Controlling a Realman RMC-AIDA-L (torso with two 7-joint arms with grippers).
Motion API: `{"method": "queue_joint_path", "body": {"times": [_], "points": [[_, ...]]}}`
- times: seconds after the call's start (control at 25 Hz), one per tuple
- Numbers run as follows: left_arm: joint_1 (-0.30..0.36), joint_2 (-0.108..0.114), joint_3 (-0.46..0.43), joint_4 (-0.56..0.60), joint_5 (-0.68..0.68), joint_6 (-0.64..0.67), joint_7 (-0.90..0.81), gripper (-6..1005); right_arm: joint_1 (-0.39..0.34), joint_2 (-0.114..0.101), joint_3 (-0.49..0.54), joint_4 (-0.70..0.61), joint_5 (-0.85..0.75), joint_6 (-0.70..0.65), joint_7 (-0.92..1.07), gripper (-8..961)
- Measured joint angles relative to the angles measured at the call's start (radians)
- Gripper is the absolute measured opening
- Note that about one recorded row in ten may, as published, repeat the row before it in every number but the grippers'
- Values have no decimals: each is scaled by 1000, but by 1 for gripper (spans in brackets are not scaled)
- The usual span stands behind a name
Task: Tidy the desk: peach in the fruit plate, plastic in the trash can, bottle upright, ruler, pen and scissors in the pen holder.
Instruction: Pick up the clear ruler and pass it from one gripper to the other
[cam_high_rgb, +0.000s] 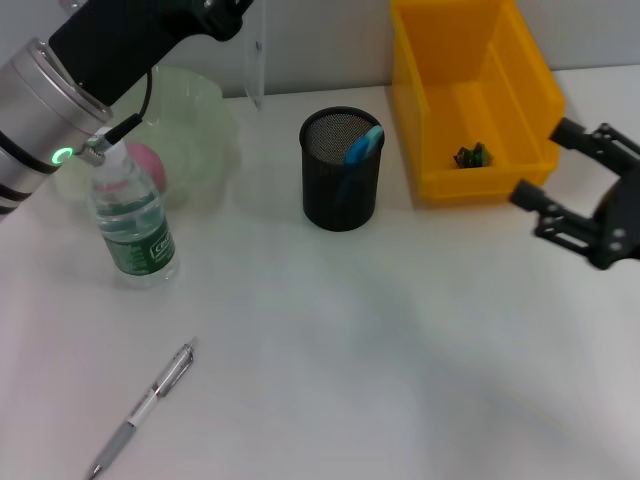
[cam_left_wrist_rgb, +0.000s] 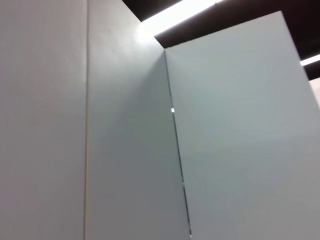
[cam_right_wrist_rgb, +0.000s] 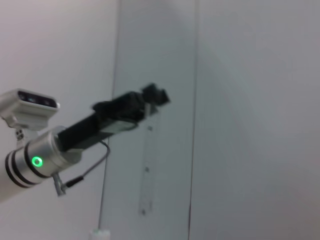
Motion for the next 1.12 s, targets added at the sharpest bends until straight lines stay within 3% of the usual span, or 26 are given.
{"method": "queue_joint_path", "body": {"times": [0.12, 0.16, 0.28, 0.36, 0.48, 0.56, 0.72, 0.76, 1.12], "points": [[-1, 0, 74, -11, -85, -24, 55, 390, 41, 0, -78, 173, 117, -2, -225, 777], [-1, 0, 108, -13, -119, -37, 75, 390, 82, 0, -113, 302, 194, -8, -373, 777], [4, 0, 203, -12, -208, -68, 131, 390, 142, 0, -128, 445, 266, -17, -507, 777], [9, 0, 259, -12, -262, -79, 165, 390, 213, 0, -107, 579, 295, -20, -597, 776], [19, 0, 330, -8, -335, -91, 203, 391, 256, -1, -81, 662, 297, -27, -652, 776], [26, 0, 390, -7, -396, -97, 238, 391, 317, -1, -19, 796, 290, -40, -793, 776], [32, 0, 452, -6, -455, -100, 277, 391, 362, -1, 42, 896, 268, -43, -896, 775], [43, 0, 502, 4, -494, -104, 306, 391, 374, -1, 84, 925, 239, -43, -908, 775], [62, 0, 574, 19, -533, -109, 345, 392, 375, -1, 290, 971, 2, 1, -903, 743]]}}
